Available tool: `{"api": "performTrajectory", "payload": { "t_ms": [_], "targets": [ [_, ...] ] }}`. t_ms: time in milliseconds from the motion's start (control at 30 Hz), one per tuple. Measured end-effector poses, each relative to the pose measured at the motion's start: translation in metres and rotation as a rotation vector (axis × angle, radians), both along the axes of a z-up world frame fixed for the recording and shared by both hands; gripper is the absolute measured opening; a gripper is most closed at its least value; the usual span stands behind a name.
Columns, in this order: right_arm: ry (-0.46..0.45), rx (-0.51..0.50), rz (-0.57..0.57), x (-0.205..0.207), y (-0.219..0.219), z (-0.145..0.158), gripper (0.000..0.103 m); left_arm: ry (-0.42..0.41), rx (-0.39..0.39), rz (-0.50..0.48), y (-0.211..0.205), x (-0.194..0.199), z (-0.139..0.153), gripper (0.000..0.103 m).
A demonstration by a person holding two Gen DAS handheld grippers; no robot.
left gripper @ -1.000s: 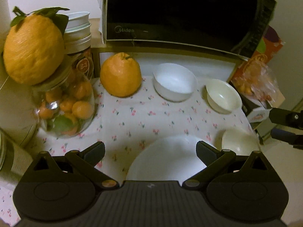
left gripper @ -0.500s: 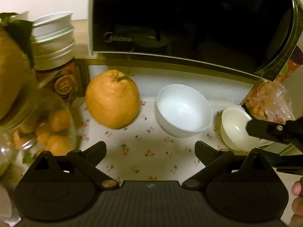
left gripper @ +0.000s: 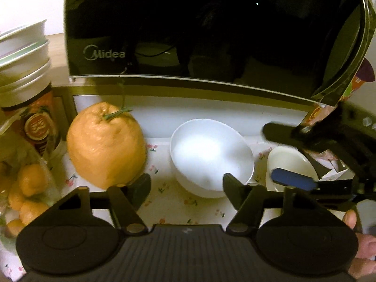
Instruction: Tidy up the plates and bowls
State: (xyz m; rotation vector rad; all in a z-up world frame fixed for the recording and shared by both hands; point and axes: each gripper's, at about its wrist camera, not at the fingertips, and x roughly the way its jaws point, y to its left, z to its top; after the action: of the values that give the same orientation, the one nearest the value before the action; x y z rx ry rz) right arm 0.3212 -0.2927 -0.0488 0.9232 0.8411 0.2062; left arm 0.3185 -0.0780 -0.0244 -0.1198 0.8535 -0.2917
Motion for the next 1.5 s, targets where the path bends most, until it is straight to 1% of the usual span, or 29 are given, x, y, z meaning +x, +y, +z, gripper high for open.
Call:
{"api": "performTrajectory", "payload": {
  "t_ms": [33,67,100,167,267,367,467,533,567,633,733,833,933,1000,1033,1267,1500],
  "targets": [
    [0.007,0.000,-0.004,0.002,0.001,-0.002,0.061,0.000,-0.004,0.001,-0.001,0.001,-0.001,0.055],
    [0.012,-0.002,-0.013,0.003,0.001,-0.004,0.054,0.001,-0.010,0.001,-0.002,0.002,-0.001,0.053],
    [0.017,-0.008,-0.018,0.007,0.001,-0.006,0.051,0.002,-0.015,-0.001,-0.003,0.004,-0.002,0.051],
    [0.028,-0.035,-0.030,0.009,0.003,-0.007,0.048,0.000,-0.019,-0.005,-0.006,0.006,-0.002,0.050],
    [0.038,-0.083,-0.042,0.012,0.005,-0.008,0.048,-0.008,-0.002,-0.002,-0.010,0.009,-0.004,0.048],
    [0.042,-0.122,-0.041,0.014,0.007,-0.007,0.048,-0.011,0.015,0.017,-0.013,0.012,-0.008,0.045],
    [0.058,-0.149,-0.037,0.017,0.011,-0.010,0.048,-0.007,0.012,0.037,-0.014,0.015,-0.012,0.042],
    [0.065,-0.161,-0.037,0.019,0.013,-0.012,0.046,-0.004,0.009,0.051,-0.014,0.018,-0.015,0.040],
    [0.068,-0.161,-0.036,0.020,0.014,-0.014,0.045,-0.003,0.006,0.058,-0.014,0.019,-0.016,0.039],
    [0.076,-0.164,-0.031,0.021,0.017,-0.016,0.041,0.000,-0.005,0.069,-0.012,0.022,-0.019,0.033],
    [0.090,-0.183,-0.032,0.024,0.020,-0.018,0.036,0.000,-0.006,0.080,-0.012,0.024,-0.021,0.028],
    [0.102,-0.192,-0.040,0.025,0.021,-0.019,0.033,0.000,-0.006,0.079,-0.012,0.026,-0.024,0.025],
    [0.114,-0.201,-0.051,0.025,0.021,-0.020,0.025,-0.009,0.005,0.078,-0.014,0.026,-0.025,0.021],
    [0.117,-0.209,-0.056,0.023,0.021,-0.021,0.019,-0.010,0.013,0.083,-0.014,0.026,-0.025,0.019],
    [0.116,-0.213,-0.058,0.022,0.021,-0.021,0.017,-0.009,0.013,0.086,-0.012,0.026,-0.027,0.018],
    [0.115,-0.202,-0.059,0.018,0.022,-0.022,0.017,-0.013,0.036,0.083,-0.010,0.021,-0.021,0.017],
    [0.112,-0.198,-0.056,0.012,0.025,-0.012,0.017,-0.002,0.023,0.100,-0.002,0.014,-0.008,0.015]
  ]
}}
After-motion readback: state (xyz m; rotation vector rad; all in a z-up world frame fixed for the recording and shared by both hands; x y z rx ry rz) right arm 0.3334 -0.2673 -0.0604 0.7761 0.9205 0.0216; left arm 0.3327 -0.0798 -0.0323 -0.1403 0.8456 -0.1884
